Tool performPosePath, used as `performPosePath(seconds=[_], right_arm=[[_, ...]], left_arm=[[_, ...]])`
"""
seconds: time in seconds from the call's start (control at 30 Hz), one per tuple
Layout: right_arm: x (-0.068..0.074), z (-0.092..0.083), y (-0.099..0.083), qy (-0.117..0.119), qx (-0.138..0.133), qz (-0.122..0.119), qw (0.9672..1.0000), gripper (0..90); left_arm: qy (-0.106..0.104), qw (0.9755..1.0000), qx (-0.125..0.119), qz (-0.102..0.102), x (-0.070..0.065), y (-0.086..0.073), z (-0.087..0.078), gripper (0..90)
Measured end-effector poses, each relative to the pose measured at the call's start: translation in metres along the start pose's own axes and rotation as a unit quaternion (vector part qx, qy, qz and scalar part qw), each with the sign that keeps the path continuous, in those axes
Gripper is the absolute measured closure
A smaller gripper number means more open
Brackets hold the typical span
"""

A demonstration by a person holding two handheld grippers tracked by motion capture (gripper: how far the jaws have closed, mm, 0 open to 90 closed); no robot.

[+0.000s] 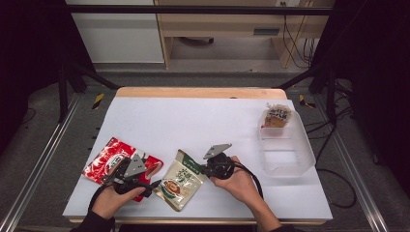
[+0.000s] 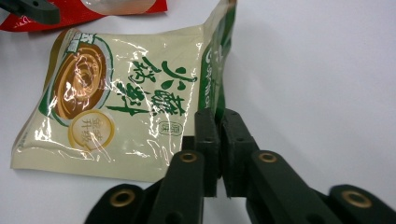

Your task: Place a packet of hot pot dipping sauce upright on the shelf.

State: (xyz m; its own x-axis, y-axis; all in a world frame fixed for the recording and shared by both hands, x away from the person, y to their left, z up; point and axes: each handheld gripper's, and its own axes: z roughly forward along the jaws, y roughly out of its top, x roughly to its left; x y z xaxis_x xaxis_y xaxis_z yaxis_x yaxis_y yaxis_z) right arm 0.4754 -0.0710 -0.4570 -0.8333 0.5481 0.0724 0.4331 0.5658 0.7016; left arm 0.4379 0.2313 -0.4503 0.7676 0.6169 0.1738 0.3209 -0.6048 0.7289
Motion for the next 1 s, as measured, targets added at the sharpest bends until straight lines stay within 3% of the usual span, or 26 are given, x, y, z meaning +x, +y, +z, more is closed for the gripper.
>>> performPosePath(seconds=[0.13, 0.33, 0.6, 0.8, 0.87, 1.0], right_arm=[[0.000, -0.002, 0.006, -0.001, 0.005, -0.009, 0.9999, 90.0], [0.000, -0.011, 0.028, 0.001, 0.016, -0.046, 0.9988, 90.0], [-0.001, -0.026, 0.055, 0.002, 0.028, -0.089, 0.9957, 90.0], [0.000, -0.035, 0.071, 0.003, 0.029, -0.109, 0.9936, 90.0], [0.004, -0.039, 0.079, 0.004, 0.031, -0.126, 0.9915, 90.0], [0.009, -0.044, 0.088, 0.006, 0.030, -0.138, 0.9899, 90.0]], left_arm=[[-0.002, 1.0000, 0.000, 0.004, 0.003, 0.010, -0.001, 10.6], [-0.005, 0.9998, 0.003, 0.020, 0.013, 0.029, -0.006, 11.7], [-0.016, 0.9996, 0.003, 0.025, 0.028, 0.051, -0.005, 16.2], [-0.027, 0.9987, 0.009, 0.042, 0.032, 0.061, -0.001, 23.8], [-0.028, 0.9985, 0.004, 0.046, 0.033, 0.066, -0.001, 28.0], [-0.037, 0.9974, -0.001, 0.061, 0.035, 0.079, -0.005, 31.6]])
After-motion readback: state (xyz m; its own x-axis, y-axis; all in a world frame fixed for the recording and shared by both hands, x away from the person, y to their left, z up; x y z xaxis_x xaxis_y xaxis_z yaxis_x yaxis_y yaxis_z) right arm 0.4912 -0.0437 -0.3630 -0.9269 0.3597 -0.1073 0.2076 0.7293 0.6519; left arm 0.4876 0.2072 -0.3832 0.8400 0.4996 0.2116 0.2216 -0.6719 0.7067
